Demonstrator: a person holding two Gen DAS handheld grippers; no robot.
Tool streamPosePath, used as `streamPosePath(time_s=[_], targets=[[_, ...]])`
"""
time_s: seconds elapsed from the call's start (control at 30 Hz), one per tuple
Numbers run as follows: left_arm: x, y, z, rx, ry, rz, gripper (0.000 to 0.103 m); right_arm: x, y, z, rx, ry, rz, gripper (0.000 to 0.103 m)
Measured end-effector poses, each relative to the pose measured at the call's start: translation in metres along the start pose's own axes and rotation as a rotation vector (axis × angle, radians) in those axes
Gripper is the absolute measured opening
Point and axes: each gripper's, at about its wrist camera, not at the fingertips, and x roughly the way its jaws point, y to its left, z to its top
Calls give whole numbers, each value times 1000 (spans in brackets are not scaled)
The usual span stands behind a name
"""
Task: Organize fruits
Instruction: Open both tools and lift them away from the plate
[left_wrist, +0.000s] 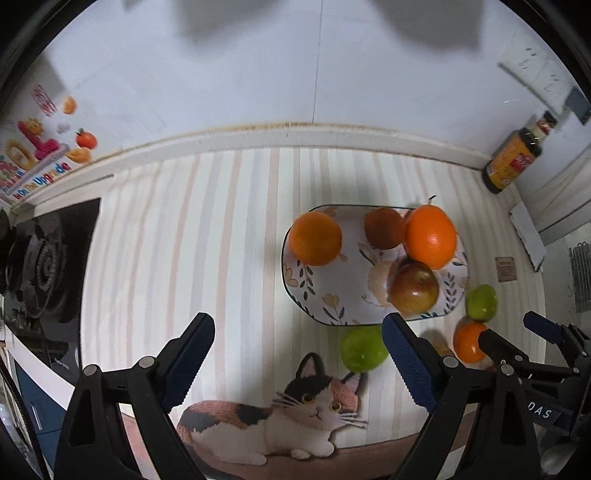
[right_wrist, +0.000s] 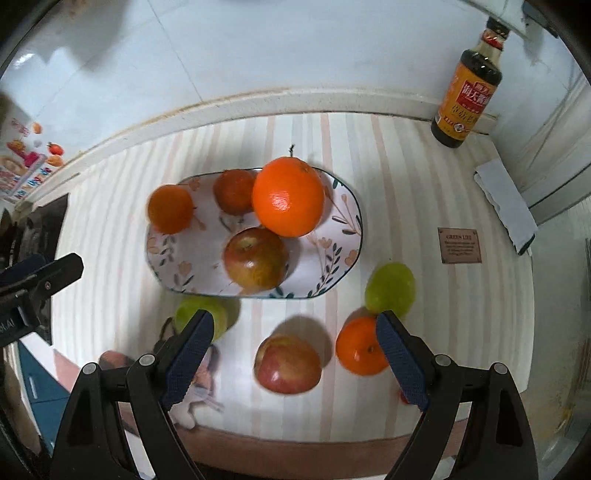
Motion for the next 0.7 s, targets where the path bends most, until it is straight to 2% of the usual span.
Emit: streamPosePath(time_s=[0.13, 0.37, 0.7], targets=[[-32, -5, -19, 12, -59, -7, 93, -30, 1, -14, -11, -44, 2, 92], [-70, -11, -44, 28, -118, -25, 93, -82, 7, -40, -41, -114, -6, 92], [-120, -13, -71, 23, -205, -25, 93, -143, 1, -65, -20, -204, 10, 92]])
